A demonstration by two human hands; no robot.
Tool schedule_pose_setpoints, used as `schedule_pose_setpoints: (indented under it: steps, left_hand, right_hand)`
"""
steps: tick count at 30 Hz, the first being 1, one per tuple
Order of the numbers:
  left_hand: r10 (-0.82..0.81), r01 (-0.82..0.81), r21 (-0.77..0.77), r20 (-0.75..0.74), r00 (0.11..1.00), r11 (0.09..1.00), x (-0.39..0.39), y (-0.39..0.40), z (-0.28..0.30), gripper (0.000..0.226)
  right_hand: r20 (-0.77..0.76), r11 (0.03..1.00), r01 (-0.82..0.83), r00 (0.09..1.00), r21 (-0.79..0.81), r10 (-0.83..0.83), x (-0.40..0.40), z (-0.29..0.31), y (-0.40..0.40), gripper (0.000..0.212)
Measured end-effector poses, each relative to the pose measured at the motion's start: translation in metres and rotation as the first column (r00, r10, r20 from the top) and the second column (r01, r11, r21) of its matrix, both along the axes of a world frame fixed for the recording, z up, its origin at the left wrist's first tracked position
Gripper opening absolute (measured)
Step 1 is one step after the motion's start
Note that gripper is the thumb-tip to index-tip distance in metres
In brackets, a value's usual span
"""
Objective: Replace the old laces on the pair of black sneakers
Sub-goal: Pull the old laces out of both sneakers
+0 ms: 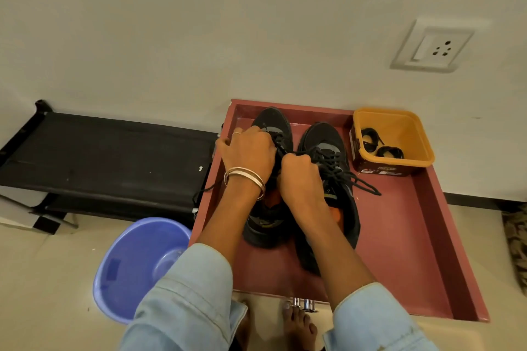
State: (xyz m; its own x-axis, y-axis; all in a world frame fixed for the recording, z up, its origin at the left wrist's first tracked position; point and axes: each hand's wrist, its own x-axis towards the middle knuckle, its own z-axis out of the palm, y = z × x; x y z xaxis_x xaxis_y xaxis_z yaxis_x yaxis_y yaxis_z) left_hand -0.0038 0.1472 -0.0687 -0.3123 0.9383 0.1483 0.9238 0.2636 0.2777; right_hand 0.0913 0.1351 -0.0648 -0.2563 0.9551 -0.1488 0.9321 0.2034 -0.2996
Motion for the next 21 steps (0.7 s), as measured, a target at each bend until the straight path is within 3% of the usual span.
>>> schedule_pose_setpoints:
  steps: [2, 3, 5, 6, 7, 8, 9, 11, 13, 15, 17, 19, 21]
  left_hand:
    - [0.134, -0.179, 0.147, 0.271, 0.953, 0.973, -0.003, -0.003, 0.005, 0.023]
    - [0.202, -0.325, 0.192, 0.476, 0.856, 0.926, -0.009, -0.002, 0.006, 0.024]
    - [0.255, -0.593, 0.136, 0.811, 0.527, 0.794, -0.025, -0.002, 0.010, 0.027]
    - [0.240, -0.660, 0.087, 0.890, 0.388, 0.746, -0.033, -0.002, 0.009, 0.026]
    - [0.234, -0.681, 0.045, 0.921, 0.312, 0.731, -0.037, -0.004, 0.009, 0.024]
    - [0.233, -0.668, 0.027, 0.927, 0.296, 0.743, -0.037, -0.006, 0.010, 0.018]
    - [0.227, -0.640, 0.024, 0.924, 0.307, 0.768, -0.036, -0.007, 0.011, 0.010]
    - [0.179, -0.549, 0.069, 0.905, 0.386, 0.833, -0.029, -0.010, 0.013, 0.021]
    - [0.081, -0.382, 0.173, 0.821, 0.566, 0.908, -0.024, -0.010, 0.014, 0.024]
    - [0.066, -0.189, 0.146, 0.596, 0.801, 0.971, -0.019, -0.007, 0.010, 0.015]
    - [0.051, -0.063, 0.032, 0.285, 0.957, 0.997, -0.013, -0.005, 0.006, 0.012]
    - [0.005, -0.002, -0.038, 0.071, 0.997, 0.999, -0.009, -0.002, 0.003, 0.020]
    - [-0.013, 0.011, -0.074, -0.036, 0.999, 0.997, -0.005, 0.000, 0.000, 0.027]
  right_hand:
    - [-0.001, 1.000, -0.003, 1.000, 0.011, 0.003, 0.001, -0.002, 0.000, 0.014]
    - [-0.001, 1.000, -0.001, 1.000, 0.015, 0.001, 0.002, -0.003, 0.000, 0.018]
    - [0.003, 1.000, -0.003, 1.000, 0.014, 0.003, 0.001, -0.003, 0.000, 0.023]
    - [0.003, 1.000, -0.008, 1.000, 0.012, 0.008, 0.001, -0.003, 0.000, 0.025]
    - [0.004, 1.000, -0.012, 1.000, 0.011, 0.012, 0.000, -0.004, 0.000, 0.026]
    - [0.003, 1.000, -0.015, 1.000, 0.013, 0.015, 0.000, -0.004, 0.001, 0.029]
    - [0.001, 1.000, -0.014, 1.000, 0.013, 0.014, -0.001, -0.004, 0.001, 0.032]
    - [-0.001, 1.000, -0.010, 1.000, 0.007, 0.010, -0.001, -0.005, 0.002, 0.030]
    - [0.001, 1.000, -0.005, 1.000, -0.001, 0.005, -0.001, -0.005, 0.001, 0.021]
    - [-0.002, 1.000, -0.007, 1.000, 0.001, 0.007, -0.001, -0.004, 0.001, 0.018]
    - [0.001, 1.000, -0.009, 1.000, -0.004, 0.009, 0.000, -0.002, 0.001, 0.012]
    - [0.009, 1.000, -0.006, 1.000, -0.016, 0.006, 0.000, 0.000, 0.001, 0.009]
    - [0.014, 1.000, -0.003, 1.000, -0.024, 0.004, 0.000, 0.000, 0.002, 0.012]
